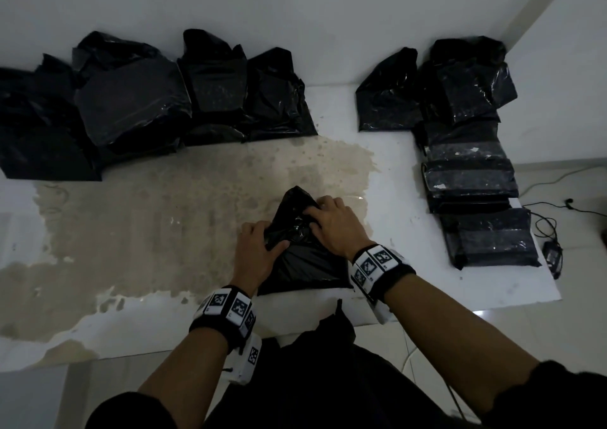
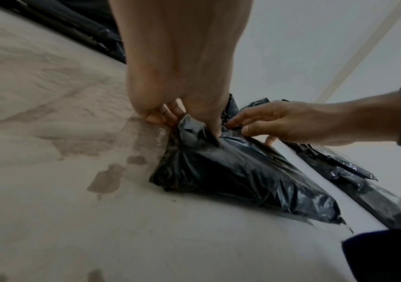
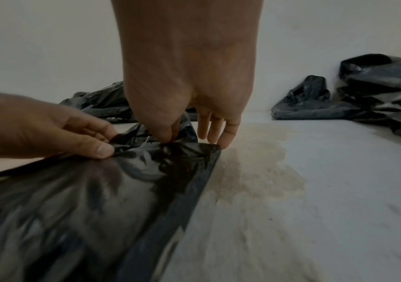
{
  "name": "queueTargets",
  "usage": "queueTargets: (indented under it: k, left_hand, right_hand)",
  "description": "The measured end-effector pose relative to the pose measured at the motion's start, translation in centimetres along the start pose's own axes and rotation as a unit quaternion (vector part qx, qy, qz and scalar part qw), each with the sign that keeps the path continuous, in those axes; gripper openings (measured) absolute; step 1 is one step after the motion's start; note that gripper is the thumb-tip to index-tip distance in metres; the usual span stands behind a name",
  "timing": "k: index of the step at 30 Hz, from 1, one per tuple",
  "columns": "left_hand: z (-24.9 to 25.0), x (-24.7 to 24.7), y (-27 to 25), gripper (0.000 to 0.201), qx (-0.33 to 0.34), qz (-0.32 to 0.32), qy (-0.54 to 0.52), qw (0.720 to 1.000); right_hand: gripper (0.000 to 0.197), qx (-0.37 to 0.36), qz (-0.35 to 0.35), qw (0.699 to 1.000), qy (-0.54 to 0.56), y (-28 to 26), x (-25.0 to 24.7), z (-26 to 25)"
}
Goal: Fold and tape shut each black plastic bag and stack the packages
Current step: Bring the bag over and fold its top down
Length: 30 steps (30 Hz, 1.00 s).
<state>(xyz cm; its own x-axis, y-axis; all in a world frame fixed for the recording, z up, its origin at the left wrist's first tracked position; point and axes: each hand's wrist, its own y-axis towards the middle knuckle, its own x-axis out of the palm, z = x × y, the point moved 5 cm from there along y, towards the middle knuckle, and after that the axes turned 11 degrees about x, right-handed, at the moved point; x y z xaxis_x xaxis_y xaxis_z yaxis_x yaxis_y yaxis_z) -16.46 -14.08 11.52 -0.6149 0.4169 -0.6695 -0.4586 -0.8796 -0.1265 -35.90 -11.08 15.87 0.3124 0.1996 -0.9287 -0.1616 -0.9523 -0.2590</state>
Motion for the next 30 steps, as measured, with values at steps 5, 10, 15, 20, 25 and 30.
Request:
queueTargets:
  k: [5,10,15,20,25,30]
  left_hand:
    - [0.1,-0.3,0.1,0.052,-0.002,-0.018,0.005,1.0]
    - [-0.1,-1.0,0.3,0.049,-0.013,-0.027,0.017,0.999]
    - [2.1,-2.4,0.4,0.05,0.078,0.028,0.073,0.994]
    - [6.6,-2.5,2.1,0.046,0.248,-0.022,0.211,0.945]
    - [6.3,-2.3,5.4,0.053,0.185,-0.114,0.271,0.938]
    - [5.2,-0.9,5.3,0.043,0.198,-0.196,0.279,0.919]
  right_hand:
    - [0.022,-0.003,-0.025,1.0,0.015,1.1,-1.6,1.0]
    - [0.006,0.024,0.007,0.988,0.15,0.6,-4.0,3.8]
    - [0.007,0.042,0.012,0.979,0.197,-0.2,-4.1,4.9]
    - [0.021,0.004,0.009,0.991,0.134,-0.2,-3.4,3.4]
    - [0.012,0.018,0.033,0.992,0.119,0.2,-3.6,3.1]
    - [0.01,0.042,0.022,0.97,0.239,-0.4,-3.7,3.8]
